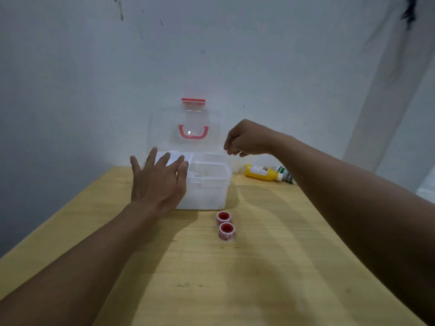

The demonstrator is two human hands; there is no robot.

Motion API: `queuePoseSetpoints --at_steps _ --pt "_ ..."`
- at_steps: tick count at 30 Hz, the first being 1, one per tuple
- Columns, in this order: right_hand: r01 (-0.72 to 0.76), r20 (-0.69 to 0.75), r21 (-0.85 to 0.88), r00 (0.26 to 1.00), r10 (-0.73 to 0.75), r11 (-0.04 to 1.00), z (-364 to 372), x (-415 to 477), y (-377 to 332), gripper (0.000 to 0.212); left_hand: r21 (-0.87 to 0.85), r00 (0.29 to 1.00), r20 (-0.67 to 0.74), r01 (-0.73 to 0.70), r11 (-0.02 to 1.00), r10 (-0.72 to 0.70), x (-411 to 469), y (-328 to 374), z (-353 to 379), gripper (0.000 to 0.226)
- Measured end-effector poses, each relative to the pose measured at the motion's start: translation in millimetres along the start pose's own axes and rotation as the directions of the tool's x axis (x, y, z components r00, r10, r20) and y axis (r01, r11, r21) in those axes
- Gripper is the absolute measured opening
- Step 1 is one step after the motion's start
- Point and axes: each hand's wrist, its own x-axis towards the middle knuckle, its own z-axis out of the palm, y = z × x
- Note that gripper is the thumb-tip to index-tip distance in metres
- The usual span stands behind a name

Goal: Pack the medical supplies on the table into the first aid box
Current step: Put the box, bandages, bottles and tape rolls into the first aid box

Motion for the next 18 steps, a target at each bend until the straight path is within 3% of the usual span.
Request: queuePoseSetpoints --at_steps 3,7,12,18 --pt "-0.029 -0.081 -0.222 0.997 0.012 0.975 -7 -3 25 0.024 0.029 1.000 -0.025 -0.009 1.000 0.010 0 -1 4 0.064" --pt "-0.149 -0.075 -0.502 0.989 0.129 0.852 -1 -4 66 0.028 0.029 1.000 -0.031 0.007 1.000 -0.006 1 0 5 0.064" --pt "-0.241 -0.110 -0.553 0.970 0.217 0.797 11 -18 101 0.034 0.006 0.999 -0.044 0.003 1.000 -0.003 0 0 6 0.064" --pt "-0.263 -0.194 -0.634 0.964 0.179 0.727 27 -17 119 0.028 0.008 0.999 -0.042 0.006 1.000 -0.005 0 1 5 0.064"
